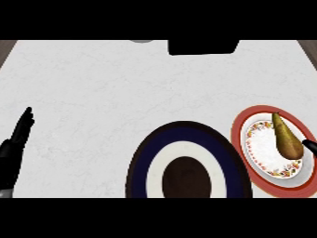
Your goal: Pick the pear from the plate and place it in the plate
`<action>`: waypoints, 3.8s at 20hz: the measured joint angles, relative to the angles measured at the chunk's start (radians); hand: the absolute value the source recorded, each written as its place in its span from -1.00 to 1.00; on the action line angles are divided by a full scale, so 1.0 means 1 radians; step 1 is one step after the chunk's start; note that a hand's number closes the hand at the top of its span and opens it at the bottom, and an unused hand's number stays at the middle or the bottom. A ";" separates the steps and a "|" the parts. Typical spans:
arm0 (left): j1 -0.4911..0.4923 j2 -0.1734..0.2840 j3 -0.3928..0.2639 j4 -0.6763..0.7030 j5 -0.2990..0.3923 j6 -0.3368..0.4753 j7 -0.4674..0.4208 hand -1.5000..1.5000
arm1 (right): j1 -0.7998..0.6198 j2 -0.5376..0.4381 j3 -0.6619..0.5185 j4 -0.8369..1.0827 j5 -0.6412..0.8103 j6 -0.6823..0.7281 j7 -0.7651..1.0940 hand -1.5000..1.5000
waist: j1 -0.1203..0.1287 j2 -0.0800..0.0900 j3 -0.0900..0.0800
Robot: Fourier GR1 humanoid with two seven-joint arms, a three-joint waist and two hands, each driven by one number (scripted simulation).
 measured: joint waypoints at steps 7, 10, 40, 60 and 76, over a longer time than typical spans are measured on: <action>0.041 0.008 0.000 -0.038 -0.020 -0.035 -0.019 0.00 | 0.280 -0.001 -0.009 -0.164 0.051 0.107 -0.071 -1.00 | 0.023 0.007 -0.001; 0.027 0.007 0.005 -0.023 -0.021 -0.043 -0.022 0.00 | 0.353 -0.069 -0.005 -0.197 0.132 0.105 -0.016 -1.00 | 0.025 0.010 -0.002; 0.011 -0.044 0.063 -0.032 -0.086 -0.119 -0.014 0.00 | 0.074 -0.411 0.147 0.090 0.623 0.317 0.620 -1.00 | 0.047 0.013 -0.001; 0.015 -0.139 0.144 -0.057 -0.190 -0.189 0.010 0.00 | -0.149 -0.264 0.129 0.434 0.861 0.455 0.495 -1.00 | 0.044 0.012 -0.001; -0.010 -0.176 0.168 -0.044 -0.233 -0.250 -0.029 0.00 | -0.316 -0.211 0.221 0.557 1.021 0.475 0.242 1.00 | 0.108 0.025 -0.002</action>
